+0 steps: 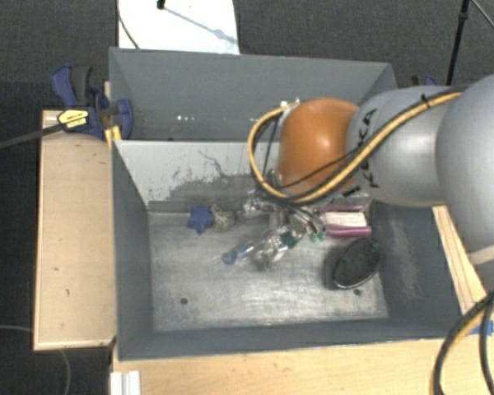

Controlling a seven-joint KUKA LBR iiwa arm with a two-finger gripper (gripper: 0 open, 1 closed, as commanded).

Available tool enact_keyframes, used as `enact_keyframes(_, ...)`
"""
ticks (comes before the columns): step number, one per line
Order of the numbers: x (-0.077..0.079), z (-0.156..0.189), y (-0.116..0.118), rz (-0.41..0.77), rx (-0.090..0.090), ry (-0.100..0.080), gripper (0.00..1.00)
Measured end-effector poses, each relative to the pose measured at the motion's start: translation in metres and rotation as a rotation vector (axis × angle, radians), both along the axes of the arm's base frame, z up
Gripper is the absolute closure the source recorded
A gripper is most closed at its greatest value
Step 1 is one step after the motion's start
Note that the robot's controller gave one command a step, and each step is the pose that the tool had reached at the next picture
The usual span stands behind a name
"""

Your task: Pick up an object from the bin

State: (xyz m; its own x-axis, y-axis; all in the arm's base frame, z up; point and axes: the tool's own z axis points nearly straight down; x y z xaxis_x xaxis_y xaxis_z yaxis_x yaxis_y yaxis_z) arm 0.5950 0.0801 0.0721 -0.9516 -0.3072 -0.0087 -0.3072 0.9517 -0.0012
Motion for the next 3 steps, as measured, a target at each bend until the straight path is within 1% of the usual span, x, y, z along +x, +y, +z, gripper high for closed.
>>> enact_keyframes(1, 0.001, 0.002, 0.0, -0.011, 0.001, 0.002, 0.0)
enact_keyframes(2, 0.003, 0.004, 0.001, -0.017, 0.003, -0.003, 1.0)
enact_keyframes(3, 0.005, 0.037, 0.001, -0.023, 0.001, 0.002, 1.0)
